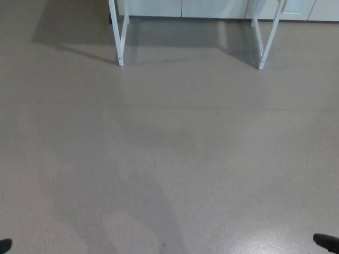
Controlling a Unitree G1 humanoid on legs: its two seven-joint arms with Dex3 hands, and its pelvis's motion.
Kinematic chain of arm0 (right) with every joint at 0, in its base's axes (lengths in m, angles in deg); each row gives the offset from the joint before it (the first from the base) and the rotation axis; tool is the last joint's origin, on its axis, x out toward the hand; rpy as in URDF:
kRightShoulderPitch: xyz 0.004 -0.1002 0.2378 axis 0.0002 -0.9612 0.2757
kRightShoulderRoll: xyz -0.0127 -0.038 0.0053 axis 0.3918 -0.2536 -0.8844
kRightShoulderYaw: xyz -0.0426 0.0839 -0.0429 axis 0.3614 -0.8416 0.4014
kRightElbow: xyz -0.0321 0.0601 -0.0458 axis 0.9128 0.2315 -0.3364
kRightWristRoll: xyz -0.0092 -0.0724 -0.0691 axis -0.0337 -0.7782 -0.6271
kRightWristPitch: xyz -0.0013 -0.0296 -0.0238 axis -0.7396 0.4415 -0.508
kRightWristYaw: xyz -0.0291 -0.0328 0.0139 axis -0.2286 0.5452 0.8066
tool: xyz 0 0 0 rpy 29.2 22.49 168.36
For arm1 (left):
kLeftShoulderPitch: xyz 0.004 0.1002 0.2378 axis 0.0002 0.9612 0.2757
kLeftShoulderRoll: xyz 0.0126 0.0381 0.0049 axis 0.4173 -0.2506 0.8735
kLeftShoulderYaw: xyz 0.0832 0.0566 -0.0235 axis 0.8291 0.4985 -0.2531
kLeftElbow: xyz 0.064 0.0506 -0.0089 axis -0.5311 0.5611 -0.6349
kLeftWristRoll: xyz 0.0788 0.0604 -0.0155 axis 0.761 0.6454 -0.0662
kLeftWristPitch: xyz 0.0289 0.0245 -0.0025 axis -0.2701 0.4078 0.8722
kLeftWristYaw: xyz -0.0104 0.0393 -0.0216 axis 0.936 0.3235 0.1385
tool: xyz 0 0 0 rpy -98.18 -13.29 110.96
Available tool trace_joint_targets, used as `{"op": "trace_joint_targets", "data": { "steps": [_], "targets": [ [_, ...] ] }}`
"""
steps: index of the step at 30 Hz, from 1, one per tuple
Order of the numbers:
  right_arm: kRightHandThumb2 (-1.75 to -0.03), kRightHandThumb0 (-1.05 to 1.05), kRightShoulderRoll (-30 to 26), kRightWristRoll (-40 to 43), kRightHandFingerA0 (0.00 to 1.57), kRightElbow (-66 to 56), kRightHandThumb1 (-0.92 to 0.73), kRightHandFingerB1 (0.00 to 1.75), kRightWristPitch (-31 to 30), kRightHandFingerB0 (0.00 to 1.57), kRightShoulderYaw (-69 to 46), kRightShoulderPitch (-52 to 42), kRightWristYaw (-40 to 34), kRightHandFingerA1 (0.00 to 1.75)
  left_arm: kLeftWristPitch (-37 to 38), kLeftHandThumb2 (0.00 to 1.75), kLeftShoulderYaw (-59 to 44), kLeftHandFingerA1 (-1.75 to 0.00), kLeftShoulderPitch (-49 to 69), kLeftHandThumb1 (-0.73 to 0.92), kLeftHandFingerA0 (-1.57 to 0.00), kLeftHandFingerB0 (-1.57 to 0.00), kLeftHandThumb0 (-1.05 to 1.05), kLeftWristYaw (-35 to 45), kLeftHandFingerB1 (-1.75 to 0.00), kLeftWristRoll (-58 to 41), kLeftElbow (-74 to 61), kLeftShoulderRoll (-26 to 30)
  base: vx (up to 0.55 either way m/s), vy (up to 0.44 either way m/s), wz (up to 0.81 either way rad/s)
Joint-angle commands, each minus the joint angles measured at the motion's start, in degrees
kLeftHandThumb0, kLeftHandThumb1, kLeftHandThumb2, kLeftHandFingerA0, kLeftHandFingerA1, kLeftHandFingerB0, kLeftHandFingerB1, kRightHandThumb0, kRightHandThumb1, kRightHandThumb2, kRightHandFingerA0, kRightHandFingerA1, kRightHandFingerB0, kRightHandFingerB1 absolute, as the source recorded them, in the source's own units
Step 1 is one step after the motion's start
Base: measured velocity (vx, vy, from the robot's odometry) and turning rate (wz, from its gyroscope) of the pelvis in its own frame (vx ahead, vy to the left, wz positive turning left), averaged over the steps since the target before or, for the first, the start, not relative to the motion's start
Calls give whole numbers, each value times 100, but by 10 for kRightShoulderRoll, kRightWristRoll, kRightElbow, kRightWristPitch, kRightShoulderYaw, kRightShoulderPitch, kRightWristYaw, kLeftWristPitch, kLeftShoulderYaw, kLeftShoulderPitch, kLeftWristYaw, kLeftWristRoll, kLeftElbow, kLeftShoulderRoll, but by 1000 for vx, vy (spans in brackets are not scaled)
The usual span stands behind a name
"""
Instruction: The robot walks towards a desk on which an eraser is kept on the left hand side and a container is kept on the right hand side. The robot picks up the eraser using its left hand and places it in the container.
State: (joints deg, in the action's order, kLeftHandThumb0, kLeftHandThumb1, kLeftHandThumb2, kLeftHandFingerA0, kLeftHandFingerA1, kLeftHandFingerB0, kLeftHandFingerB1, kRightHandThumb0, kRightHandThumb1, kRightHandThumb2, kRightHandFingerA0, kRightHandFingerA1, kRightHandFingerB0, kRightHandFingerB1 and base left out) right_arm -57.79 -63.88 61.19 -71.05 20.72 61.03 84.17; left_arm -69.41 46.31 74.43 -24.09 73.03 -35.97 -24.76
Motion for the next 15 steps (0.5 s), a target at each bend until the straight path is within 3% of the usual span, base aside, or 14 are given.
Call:
{"op": "trace_joint_targets", "data": {
  "steps": [1, 2, 3, 8, 15],
  "targets": [
    [-67, -37, 3, 79, 53, -18, -41, 53, 13, 41, -33, -28, 65, 59, -40, 58, -31, -37, 39, 59, -49, -39, -32, 81, -33, -75, -22, 10, 0, 0, 0],
    [-68, -37, 3, 79, 51, -19, -42, 53, 14, 41, -33, -33, 67, 58, -36, 59, -30, -38, 43, 60, -50, -38, -34, 81, -33, -72, -21, 9, 0, 0, 0],
    [-56, -26, 5, 81, 54, -17, -55, 48, 14, 44, -35, -37, 68, 52, -31, 58, -29, -39, 46, 60, -54, -41, -33, 73, -34, -66, -20, 6, 0, 0, 0],
    [-54, -34, 2, 83, 56, -7, -49, 48, 20, 44, -36, -40, 74, 53, -22, 59, -25, -36, 48, 62, -45, -35, -31, 76, -32, -73, -24, -3, 0, 0, 0],
    [-53, -31, 1, 87, 57, -10, -48, 49, 17, 46, -34, -51, 68, 54, -29, 59, -19, -36, 57, 62, -47, -34, -31, 46, -32, -78, -69, -33, 0, 0, 0]
  ]
}}
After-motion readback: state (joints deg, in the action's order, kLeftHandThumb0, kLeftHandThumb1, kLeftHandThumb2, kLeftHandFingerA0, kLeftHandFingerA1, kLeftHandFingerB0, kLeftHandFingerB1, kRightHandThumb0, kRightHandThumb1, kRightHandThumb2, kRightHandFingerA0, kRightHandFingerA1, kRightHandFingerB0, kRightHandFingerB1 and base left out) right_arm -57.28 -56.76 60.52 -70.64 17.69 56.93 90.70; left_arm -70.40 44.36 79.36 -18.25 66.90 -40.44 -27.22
